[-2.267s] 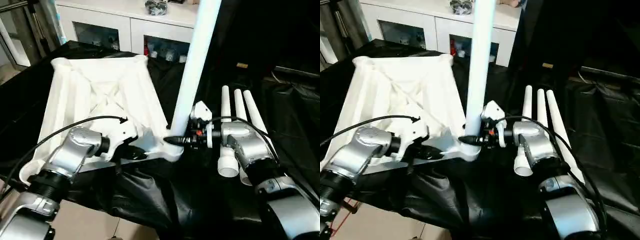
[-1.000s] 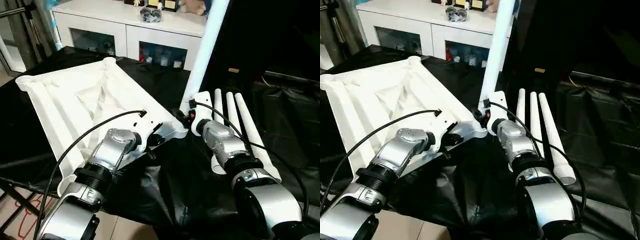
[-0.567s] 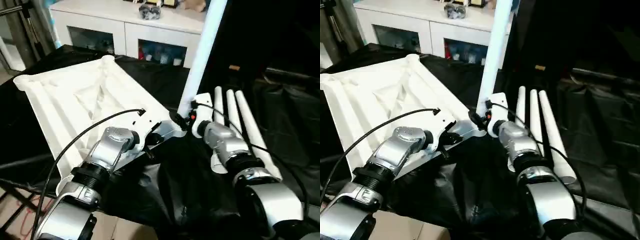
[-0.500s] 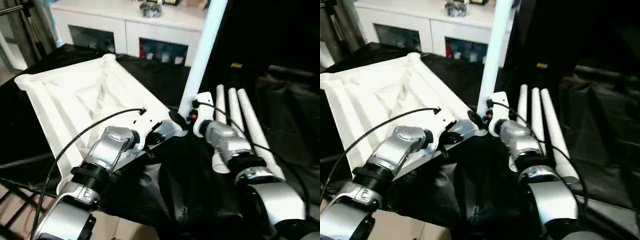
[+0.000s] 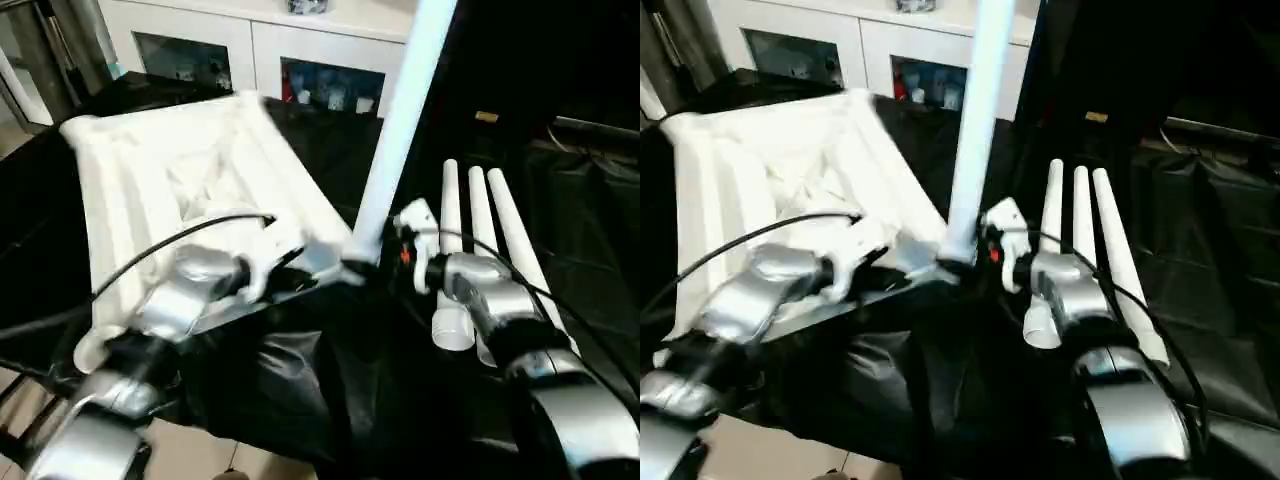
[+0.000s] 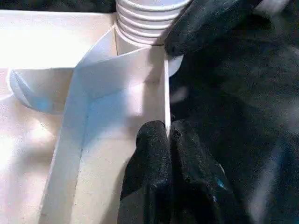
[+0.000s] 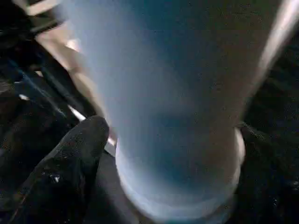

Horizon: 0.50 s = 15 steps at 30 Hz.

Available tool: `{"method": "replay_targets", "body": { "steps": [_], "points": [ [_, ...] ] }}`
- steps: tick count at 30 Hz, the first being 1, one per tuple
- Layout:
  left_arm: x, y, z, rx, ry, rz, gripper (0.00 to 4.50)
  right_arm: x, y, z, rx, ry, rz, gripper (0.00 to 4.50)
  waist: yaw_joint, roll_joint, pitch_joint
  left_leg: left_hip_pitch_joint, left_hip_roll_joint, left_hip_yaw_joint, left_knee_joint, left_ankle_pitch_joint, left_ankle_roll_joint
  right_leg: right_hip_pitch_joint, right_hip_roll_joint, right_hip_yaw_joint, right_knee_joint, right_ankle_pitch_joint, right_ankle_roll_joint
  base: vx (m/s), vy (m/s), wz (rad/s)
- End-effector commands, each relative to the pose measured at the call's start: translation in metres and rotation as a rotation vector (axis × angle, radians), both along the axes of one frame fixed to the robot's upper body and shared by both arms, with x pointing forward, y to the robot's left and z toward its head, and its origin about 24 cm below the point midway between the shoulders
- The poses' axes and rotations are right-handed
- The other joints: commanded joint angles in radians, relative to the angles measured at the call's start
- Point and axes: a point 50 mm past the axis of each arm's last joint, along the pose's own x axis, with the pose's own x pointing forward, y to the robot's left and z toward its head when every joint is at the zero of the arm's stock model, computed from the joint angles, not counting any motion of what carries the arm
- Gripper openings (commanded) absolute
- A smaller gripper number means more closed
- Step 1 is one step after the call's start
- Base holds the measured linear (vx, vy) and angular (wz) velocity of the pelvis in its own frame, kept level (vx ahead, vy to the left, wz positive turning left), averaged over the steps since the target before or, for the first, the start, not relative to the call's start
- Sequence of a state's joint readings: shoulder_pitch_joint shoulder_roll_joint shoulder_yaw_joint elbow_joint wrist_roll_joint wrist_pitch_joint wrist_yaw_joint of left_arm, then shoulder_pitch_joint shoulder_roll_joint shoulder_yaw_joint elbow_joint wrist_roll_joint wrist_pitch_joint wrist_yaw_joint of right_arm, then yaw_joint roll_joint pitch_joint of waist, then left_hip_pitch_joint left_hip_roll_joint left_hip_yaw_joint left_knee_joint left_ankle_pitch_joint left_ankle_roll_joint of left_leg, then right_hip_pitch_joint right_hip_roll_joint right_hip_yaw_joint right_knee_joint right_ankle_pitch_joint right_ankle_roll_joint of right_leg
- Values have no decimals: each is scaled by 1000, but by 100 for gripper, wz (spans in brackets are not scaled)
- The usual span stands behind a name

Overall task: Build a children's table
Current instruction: Rotate leg to tighten

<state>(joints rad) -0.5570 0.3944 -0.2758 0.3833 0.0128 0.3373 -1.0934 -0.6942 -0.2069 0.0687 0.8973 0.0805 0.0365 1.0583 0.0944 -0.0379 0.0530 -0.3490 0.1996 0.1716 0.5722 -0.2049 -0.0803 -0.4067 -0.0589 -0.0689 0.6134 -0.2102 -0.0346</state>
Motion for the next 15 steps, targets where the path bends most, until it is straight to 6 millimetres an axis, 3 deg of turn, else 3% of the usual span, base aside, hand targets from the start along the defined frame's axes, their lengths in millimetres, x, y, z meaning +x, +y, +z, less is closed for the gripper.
{"method": "replay_targets", "body": {
  "steps": [1, 6, 10, 12, 15],
  "points": [
    [-6, -16, 10, -51, -25, -133, 0, -7, 6, -5, -30, 11, 77, 403, 4, 13, -62, 5, 46, 0, -51, -11, 108, 65, -86, 52, -42, 118, -306, 0, 0, 0],
    [-11, -5, 8, -33, -11, -159, 0, -14, 8, -4, -44, -23, 135, 403, 8, 14, -61, 5, 44, -1, -54, -49, 63, 65, -85, 54, -44, 62, -280, 0, 0, 0],
    [-13, -2, 7, -23, -7, -163, 0, -16, 9, -6, -50, -24, 139, 403, 7, 13, -64, 3, 40, -1, -51, -22, 63, 67, -84, 54, -40, 107, -277, 0, 0, 0],
    [-14, -1, 6, -20, -4, -164, 0, -16, 11, -7, -43, -22, 127, 369, 7, 13, -65, 2, 39, -1, -50, -15, 65, 68, -84, 54, -38, 117, -279, 0, 0, 0],
    [-16, 0, 4, -16, 0, -167, 0, -17, 11, -8, -36, -19, 123, 357, 7, 12, -66, 3, 38, -1, -49, -10, 67, 69, -83, 54, -37, 125, -281, 0, 0, 0]
  ]
}}
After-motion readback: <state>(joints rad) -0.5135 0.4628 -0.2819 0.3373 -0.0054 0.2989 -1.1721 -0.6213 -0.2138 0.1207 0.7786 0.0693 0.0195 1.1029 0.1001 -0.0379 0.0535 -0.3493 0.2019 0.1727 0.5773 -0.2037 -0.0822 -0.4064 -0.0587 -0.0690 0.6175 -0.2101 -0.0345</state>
